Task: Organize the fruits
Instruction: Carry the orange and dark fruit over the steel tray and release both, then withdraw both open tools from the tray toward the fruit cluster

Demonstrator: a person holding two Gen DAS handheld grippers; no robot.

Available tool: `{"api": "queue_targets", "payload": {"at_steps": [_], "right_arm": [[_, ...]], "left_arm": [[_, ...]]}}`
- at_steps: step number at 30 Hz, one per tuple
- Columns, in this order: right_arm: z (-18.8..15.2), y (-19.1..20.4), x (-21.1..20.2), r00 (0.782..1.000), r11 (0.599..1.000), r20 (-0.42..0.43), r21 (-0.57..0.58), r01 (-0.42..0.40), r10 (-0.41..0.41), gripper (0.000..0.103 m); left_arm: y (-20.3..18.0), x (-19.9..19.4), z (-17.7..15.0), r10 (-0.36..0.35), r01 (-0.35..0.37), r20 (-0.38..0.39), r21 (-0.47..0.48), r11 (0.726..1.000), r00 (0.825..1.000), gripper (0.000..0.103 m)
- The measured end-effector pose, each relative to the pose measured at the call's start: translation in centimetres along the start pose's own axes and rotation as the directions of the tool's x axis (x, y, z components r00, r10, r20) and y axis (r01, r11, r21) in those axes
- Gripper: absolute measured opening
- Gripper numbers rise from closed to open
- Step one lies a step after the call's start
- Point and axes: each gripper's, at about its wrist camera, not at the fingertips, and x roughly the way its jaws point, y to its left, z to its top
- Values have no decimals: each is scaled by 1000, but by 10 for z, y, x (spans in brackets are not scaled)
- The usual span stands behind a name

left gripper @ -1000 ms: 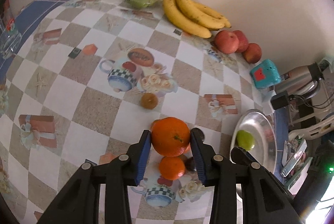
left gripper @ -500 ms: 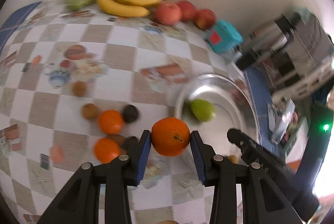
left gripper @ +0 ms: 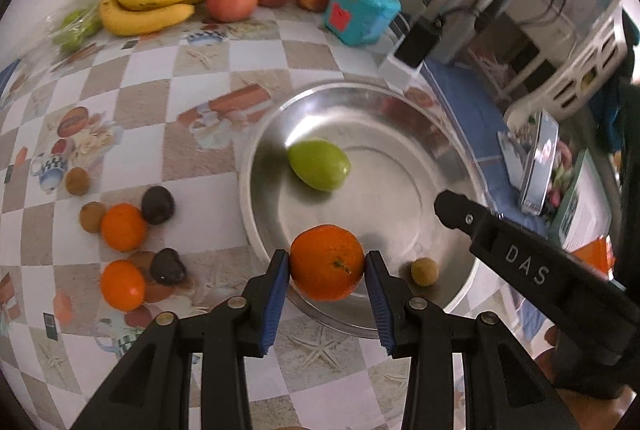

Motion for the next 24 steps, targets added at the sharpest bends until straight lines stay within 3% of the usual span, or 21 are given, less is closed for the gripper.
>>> {"api": "queue_targets", "payload": {"at_steps": [18,22,24], "right_arm": [[-5,-5,29,996,1000,-93,19,4,-2,27],[-3,-5,25,997,1000,-78,22,5,-3,39],[-2,-5,22,998,1000,-68,22,3,-2,39]], "left_arm": [[-5,19,-5,53,-52,-30,35,998,998,43],[-5,17,-4,47,-46,-25,36,998,999,43],[-7,14,-3,42,-41,-16,39,998,999,44]]}}
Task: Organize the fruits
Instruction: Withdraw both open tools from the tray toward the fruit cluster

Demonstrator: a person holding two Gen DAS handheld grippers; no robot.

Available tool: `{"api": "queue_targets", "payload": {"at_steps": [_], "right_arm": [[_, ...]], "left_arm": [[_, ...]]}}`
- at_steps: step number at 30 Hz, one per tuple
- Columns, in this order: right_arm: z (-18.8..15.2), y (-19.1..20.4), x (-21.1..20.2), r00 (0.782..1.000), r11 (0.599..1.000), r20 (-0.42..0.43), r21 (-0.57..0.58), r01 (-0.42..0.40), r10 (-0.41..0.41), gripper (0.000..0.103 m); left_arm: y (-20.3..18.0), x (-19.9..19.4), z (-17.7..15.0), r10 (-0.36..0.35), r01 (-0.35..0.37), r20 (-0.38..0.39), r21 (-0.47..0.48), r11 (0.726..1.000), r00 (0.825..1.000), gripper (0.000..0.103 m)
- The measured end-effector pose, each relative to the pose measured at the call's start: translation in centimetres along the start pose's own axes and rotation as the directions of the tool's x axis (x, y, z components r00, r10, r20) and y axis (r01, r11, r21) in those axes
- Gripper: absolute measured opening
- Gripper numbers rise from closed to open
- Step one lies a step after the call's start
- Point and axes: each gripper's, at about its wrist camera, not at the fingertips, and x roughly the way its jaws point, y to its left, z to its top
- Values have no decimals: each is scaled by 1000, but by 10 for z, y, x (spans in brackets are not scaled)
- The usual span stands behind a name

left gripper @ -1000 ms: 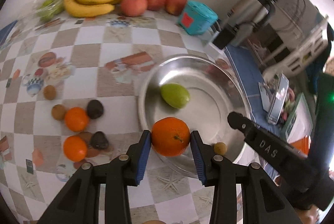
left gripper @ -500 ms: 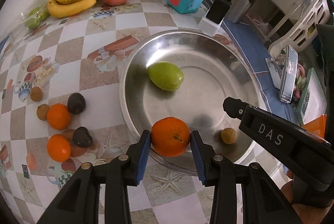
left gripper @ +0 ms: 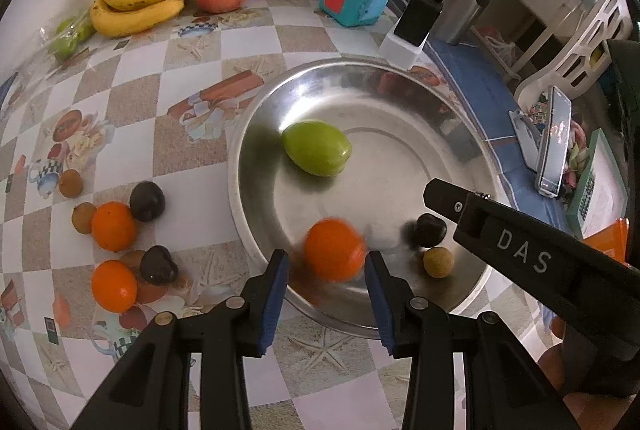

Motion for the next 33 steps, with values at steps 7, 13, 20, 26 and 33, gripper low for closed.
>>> {"api": "queue_targets", "payload": {"at_steps": [7,13,20,26,33], "right_arm": [[3,-1,-15,999,1000,52,13,-6,6,39],[5,-3,-24,997,1000,77,23,-9,8,39],[5,-1,-23,998,1000,69,17,-7,6,39],[1,11,-23,998,999,65,-20,-25,26,39],[-4,35,-27,996,995,67,-91,-44,51,39]], "left_arm": [[8,-13,6,-18,19,27,-39,999,999,50],[34,-23,12,3,3,41,-148,989,999,50],[79,-35,12,11,4,50,-304,953,999,50],[111,-48,12,71,-41,66,-373,927,995,50],[142,-58,8,102,-57,78,-447,893,992,53]]}}
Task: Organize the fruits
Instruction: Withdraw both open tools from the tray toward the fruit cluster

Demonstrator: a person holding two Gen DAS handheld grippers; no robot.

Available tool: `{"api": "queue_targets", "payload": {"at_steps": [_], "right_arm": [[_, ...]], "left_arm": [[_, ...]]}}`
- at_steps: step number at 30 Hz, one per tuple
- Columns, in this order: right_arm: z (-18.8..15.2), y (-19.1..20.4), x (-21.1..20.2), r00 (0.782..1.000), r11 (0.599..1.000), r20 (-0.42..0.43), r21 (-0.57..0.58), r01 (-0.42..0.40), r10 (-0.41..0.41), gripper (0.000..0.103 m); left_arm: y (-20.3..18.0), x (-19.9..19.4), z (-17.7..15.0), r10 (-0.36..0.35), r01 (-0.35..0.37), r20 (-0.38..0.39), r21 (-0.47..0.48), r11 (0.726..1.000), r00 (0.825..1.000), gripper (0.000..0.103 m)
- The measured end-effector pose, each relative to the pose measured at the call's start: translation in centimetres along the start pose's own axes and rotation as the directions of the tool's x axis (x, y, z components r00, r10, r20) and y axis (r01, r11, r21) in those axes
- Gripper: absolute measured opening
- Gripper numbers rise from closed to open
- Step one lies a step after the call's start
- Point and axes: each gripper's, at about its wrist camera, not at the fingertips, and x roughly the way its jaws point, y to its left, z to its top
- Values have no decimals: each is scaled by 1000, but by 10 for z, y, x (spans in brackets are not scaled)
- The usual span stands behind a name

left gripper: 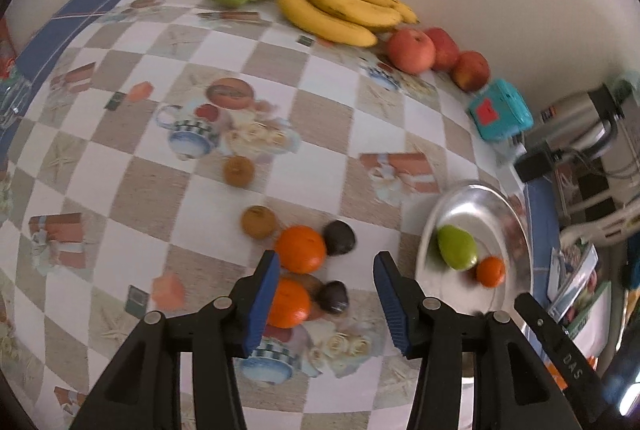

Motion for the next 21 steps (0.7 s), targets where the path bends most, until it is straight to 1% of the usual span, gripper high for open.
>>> {"api": "queue_targets", "payload": {"at_steps": [3,10,12,13,14,15,16,17,21], "right_arm": [[0,5,-3,1000,1000,7,-15,-3,3,39],[0,4,-1,1000,1000,1,-11,-2,2,39],[-1,3,0,1000,1000,-3,-8,0,0,39],[-1,3,1,1000,1000,-5,-8,1,-1,39],[-1,3,3,1000,1000,-8,-10,2,-2,41],[-2,3,5,1000,1000,-13,-12,6,-7,46],[-2,3,7,1000,1000,-16,-13,12,-12,61],[-3,3,9,1000,1000,-20,-15,18,-18,70],[-4,0,17,999,1000,-35,-13,29,-29,70]], "left_arm": [[6,-3,2,6,-6,8,-23,1000,1000,57],[4,-1,1,17,-17,6,-5,1000,1000,59],[3,0,0,27,-27,5,5,1000,1000,65],[3,1,0,39,-40,5,8,999,999,73],[3,2,-1,55,-55,3,10,998,999,79],[4,4,-1,64,-64,1,10,998,998,80],[5,6,-2,74,-74,-3,10,997,997,81],[7,8,-2,79,-79,-9,8,997,997,81],[10,17,-5,103,-102,-29,14,995,994,84]]}}
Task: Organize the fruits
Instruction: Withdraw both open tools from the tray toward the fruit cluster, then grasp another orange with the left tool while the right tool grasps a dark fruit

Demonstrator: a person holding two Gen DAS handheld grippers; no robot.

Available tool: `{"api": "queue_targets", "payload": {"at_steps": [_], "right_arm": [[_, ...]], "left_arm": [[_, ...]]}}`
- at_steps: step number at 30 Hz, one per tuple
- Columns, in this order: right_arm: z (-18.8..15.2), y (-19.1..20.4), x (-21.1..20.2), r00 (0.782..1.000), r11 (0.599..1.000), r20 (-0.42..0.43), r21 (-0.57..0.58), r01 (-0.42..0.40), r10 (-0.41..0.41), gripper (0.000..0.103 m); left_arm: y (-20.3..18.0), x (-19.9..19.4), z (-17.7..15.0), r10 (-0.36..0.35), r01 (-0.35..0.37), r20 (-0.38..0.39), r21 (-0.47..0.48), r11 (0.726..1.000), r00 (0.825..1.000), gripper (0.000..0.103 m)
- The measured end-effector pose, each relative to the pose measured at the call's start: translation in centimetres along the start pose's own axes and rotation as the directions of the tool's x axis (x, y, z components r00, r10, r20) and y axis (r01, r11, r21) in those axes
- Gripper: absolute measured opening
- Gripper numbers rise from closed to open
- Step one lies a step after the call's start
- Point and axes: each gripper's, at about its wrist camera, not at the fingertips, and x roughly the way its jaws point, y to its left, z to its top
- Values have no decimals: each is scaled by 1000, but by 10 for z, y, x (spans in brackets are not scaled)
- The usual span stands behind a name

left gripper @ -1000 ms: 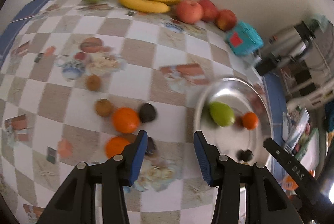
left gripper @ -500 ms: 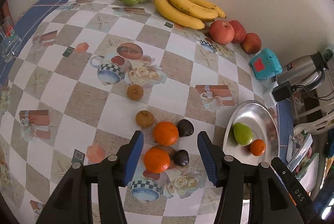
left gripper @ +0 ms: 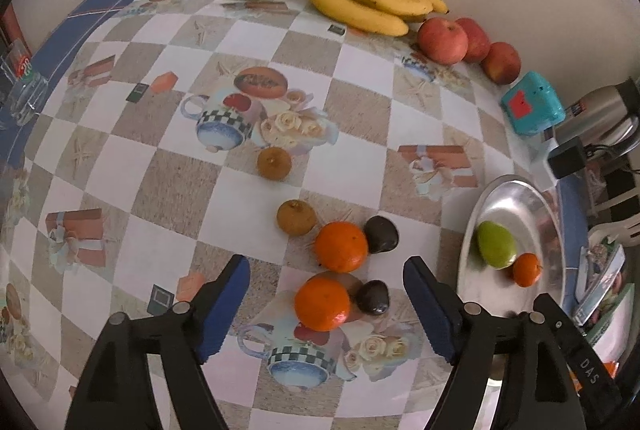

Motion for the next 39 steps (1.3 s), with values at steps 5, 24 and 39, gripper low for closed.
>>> {"api": "queue_targets", "payload": {"at_steps": [5,24,39], "right_arm": [[-2,-3,15,999,1000,-43,17,-3,3,70],[-2,-2,16,999,999,-22,-3,38,-38,93],[1,14,6,999,999,7,-25,-41,41,93]], "left_arm": [[-2,11,-3,31,-31,-19,18,999,999,94],[-5,11,-3,43,-44,15,41,998,999,103],[26,-23,13,71,-74,79,36,997,994,103]]}}
